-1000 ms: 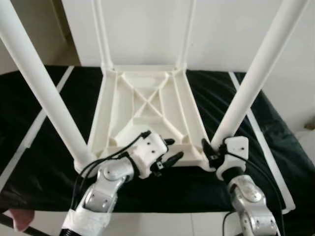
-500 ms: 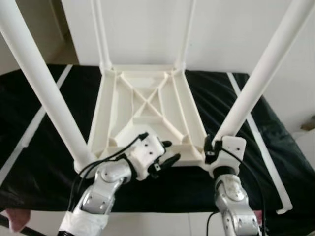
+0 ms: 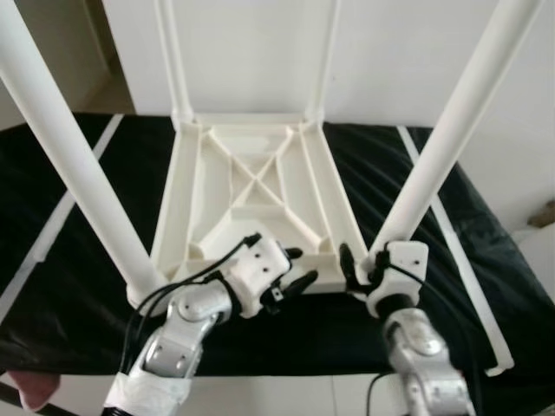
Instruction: Building children table
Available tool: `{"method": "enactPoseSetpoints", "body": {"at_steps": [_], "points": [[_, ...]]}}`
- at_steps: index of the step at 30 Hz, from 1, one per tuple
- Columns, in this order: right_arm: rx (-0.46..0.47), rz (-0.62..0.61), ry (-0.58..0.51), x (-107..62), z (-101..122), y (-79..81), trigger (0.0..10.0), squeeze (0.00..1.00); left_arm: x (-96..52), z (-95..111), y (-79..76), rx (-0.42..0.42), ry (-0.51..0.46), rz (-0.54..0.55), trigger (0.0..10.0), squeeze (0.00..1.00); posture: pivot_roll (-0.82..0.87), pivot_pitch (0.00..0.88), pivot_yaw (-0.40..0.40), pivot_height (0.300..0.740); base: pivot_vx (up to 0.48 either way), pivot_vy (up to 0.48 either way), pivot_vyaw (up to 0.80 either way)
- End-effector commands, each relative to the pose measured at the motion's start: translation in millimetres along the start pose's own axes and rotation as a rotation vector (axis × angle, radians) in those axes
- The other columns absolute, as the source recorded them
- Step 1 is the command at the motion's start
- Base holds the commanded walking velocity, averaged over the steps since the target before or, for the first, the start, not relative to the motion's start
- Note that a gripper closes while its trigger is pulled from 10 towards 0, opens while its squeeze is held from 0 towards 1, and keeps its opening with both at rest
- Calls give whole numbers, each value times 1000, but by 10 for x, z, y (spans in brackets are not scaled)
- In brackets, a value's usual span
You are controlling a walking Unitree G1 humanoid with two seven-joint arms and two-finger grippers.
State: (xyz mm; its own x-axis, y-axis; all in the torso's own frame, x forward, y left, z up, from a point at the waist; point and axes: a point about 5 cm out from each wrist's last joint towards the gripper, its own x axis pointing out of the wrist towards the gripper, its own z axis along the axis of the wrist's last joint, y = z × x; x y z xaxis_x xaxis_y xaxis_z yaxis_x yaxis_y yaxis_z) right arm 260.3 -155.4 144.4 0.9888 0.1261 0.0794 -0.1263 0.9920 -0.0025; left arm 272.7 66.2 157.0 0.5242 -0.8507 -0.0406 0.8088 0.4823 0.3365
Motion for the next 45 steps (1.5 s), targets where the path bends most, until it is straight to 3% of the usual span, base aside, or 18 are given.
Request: {"method": "enactPoseSetpoints", "body": {"at_steps": [1,8,11,21,22,23,24,25,36,37,45], "points": [[6,30,-1,-40,3,-62,10000,0,-16,17,5,-2,-7,61,10000,0,-146,94,-15,740,0,0,0],[-23,188,-10,-89,55,-166,10000,0,-38,10,-93,-24,-11,8,10000,0,-148,99,-10,740,0,0,0],[-81,272,-6,-41,73,-279,10000,0,-79,-44,-174,-18,26,-77,10000,0,-148,101,-8,740,0,0,0],[-157,364,32,87,22,-380,10000,0,-69,-77,-158,20,58,-81,10000,0,-147,97,-6,740,0,0,0],[-152,374,34,97,9,-363,4902,0,-66,-79,-161,25,60,-83,10000,0,-143,93,-5,740,0,0,0],[-152,374,34,97,9,-363,4902,0,-66,-79,-161,25,60,-83,10000,0,-143,93,-5,740,0,0,0],[-141,391,37,101,-3,-343,78,0,-68,-77,-163,29,61,-83,10000,0,-140,95,-7,740,0,0,0],[-137,409,39,103,-15,-317,0,0,-71,-72,-158,33,62,-79,10000,0,-137,95,-8,740,0,0,0],[-119,443,38,103,-74,-304,0,0,-103,-102,-157,52,86,-66,10000,0,-136,98,-15,740,0,0,0],[-109,410,39,96,-81,-311,10000,0,-97,-105,-157,54,86,-63,10000,0,-138,99,-16,740,0,0,0],[-74,252,61,65,-135,-269,10000,0,-85,-110,-164,53,87,-54,10000,0,-145,105,-22,740,0,0,0]]}}
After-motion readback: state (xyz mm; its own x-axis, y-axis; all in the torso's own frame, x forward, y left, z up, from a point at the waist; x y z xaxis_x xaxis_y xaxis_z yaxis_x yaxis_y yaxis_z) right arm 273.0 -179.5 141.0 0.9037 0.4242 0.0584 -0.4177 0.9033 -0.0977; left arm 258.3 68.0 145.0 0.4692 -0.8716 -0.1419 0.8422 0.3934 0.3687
